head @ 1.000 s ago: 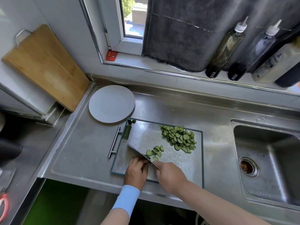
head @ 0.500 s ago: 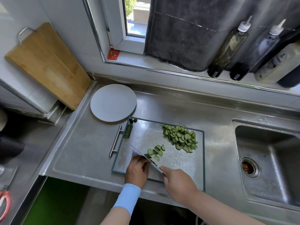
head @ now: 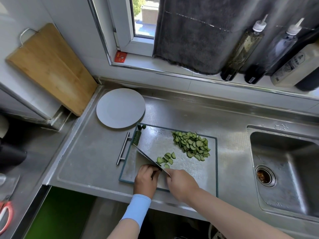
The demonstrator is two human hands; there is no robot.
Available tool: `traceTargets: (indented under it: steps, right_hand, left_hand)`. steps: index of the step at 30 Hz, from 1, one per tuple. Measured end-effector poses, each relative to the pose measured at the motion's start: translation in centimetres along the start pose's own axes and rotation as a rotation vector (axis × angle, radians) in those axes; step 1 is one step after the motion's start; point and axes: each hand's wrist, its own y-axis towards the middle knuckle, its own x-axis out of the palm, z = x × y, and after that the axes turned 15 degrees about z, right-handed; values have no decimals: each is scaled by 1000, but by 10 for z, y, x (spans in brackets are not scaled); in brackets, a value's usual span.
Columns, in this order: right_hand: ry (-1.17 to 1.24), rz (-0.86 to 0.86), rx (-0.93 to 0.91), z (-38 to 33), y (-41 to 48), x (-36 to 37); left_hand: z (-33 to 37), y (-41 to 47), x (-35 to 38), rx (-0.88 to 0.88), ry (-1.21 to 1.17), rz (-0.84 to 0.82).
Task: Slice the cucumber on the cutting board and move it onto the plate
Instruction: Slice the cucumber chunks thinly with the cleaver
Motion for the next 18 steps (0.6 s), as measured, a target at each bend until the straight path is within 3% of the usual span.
traceTargets:
  steps: [18]
  right_hand:
    - [-58, 52, -67, 22, -41, -10]
  left_hand:
    - [1, 1, -2, -20, 25, -2]
